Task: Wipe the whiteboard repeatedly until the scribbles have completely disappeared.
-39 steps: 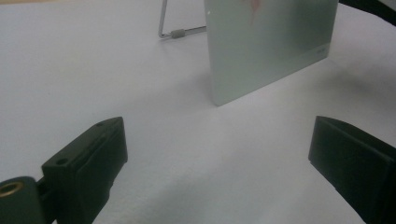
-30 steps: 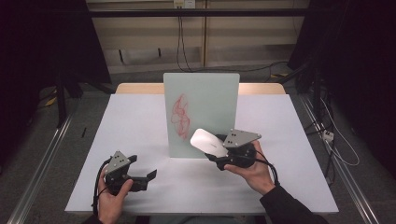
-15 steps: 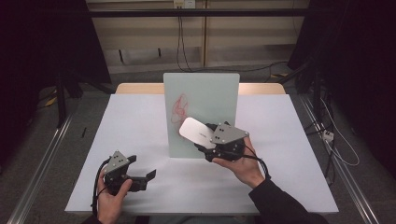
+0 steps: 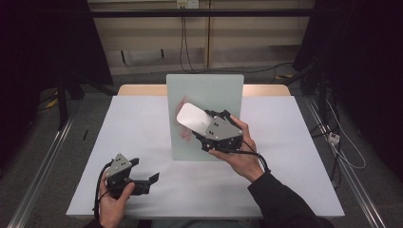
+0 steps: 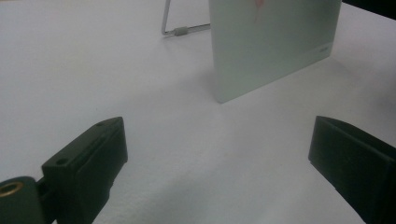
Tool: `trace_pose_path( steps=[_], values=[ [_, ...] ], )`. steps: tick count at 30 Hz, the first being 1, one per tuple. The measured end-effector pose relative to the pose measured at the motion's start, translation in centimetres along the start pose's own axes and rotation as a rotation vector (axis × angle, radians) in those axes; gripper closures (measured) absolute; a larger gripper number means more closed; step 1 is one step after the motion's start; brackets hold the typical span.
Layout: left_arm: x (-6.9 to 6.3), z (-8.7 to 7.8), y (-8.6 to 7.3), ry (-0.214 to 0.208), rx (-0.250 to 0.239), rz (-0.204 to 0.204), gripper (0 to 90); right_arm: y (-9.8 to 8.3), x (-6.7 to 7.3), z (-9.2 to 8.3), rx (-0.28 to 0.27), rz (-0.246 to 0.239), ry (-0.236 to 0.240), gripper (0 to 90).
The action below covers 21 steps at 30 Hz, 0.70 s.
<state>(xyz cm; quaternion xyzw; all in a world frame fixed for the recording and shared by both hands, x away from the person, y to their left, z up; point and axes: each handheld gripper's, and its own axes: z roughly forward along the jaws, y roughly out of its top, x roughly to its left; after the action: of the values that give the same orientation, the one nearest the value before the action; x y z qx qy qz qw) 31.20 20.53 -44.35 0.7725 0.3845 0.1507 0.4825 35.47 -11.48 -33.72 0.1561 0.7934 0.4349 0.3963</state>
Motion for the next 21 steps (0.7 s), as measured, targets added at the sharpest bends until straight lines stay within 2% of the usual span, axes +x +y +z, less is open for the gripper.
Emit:
trace_pose_path(
  steps=[1,2,6,15,18,19,21],
  values=[
    [0.0,0.0,0.0,0.0,0.0,0.0,4.4,0.0,0.0,0.0,0.0,0.0,0.0,31.1],
    [0.0,0.0,0.0,-0.001,0.001,0.0,4.4,0.2,-0.4,0.3,-0.016,-0.01,-0.039,31.1],
    [0.0,0.0,0.0,-0.002,0.0,0.0,4.4,0.7,-0.8,0.9,-0.029,-0.028,-0.072,31.0],
    [0.0,0.0,0.0,-0.003,-0.002,0.002,4.4,0.8,-0.4,2.5,-0.008,-0.069,-0.056,31.0],
    [0.0,0.0,0.0,-0.003,-0.001,0.0,4.4,0.9,-0.4,2.7,-0.017,-0.079,-0.073,31.1],
    [0.0,0.0,0.0,-0.004,0.0,0.001,4.4,1.1,-0.6,2.7,-0.022,-0.089,-0.095,31.0],
    [0.0,0.0,0.0,-0.005,0.0,0.001,4.4,1.3,-0.8,2.7,-0.025,-0.08,-0.108,31.1]
  ],
)
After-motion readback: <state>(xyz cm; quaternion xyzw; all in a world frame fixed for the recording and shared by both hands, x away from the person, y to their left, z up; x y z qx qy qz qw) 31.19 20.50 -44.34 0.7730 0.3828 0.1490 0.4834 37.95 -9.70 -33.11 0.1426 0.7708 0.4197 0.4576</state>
